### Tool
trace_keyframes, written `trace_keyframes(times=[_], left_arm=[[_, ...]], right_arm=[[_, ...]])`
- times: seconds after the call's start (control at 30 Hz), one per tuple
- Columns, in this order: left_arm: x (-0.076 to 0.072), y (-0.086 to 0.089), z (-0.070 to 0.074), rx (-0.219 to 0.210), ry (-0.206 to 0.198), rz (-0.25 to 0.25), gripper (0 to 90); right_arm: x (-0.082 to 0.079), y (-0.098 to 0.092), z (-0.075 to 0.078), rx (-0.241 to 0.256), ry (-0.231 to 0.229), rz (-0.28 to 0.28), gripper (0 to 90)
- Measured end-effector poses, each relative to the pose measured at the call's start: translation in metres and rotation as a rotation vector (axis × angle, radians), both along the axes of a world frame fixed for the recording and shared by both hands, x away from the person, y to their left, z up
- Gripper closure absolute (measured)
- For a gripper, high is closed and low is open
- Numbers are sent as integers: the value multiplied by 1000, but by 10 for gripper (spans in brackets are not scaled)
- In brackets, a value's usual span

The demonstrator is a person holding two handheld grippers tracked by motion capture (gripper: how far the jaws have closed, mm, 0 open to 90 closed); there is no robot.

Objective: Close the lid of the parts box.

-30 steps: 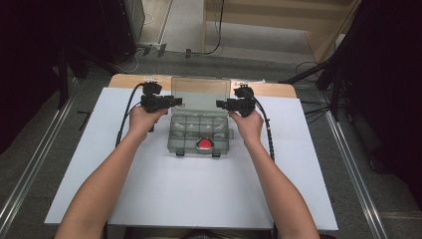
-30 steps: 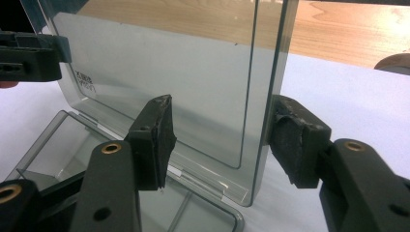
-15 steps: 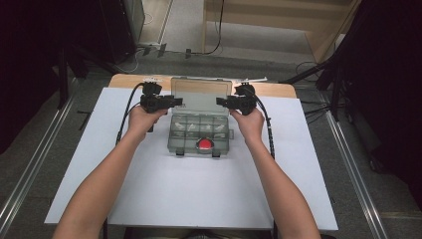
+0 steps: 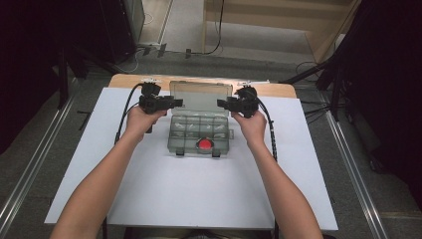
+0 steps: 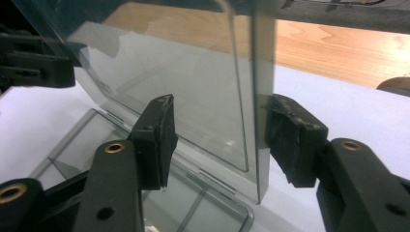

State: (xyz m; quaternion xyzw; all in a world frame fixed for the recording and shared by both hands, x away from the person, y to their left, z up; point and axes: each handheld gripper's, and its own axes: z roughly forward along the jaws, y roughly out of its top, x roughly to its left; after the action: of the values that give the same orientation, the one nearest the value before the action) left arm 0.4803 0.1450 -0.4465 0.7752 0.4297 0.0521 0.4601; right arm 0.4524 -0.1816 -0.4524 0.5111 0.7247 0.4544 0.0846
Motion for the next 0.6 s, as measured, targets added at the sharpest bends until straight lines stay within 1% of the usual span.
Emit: trace_keyframes(times=[0.1, 0.23, 0.3, 0.33, 0.43, 0.47, 0.6], left_arm=[[-2, 0, 1, -1, -2, -6, 471], [-4, 3, 2, 4, -9, -28, 473], [-5, 3, 3, -4, -1, -28, 480], [-5, 3, 3, -2, 4, -29, 480], [-7, 2, 5, 14, -8, -33, 485], [-8, 1, 5, 20, -12, -31, 502], [-9, 2, 5, 23, -19, -45, 515]], right_arm=[[-2, -2, 0, 20, 4, 3, 485], [-6, -2, 1, 6, -5, 15, 495], [-7, -1, 2, 3, -9, 19, 499], [-8, -2, 2, 0, -11, 21, 501], [-11, -2, 1, 6, -14, 20, 504], [-12, -3, 1, 11, -14, 20, 506], [-16, -3, 0, 18, -18, 22, 505]])
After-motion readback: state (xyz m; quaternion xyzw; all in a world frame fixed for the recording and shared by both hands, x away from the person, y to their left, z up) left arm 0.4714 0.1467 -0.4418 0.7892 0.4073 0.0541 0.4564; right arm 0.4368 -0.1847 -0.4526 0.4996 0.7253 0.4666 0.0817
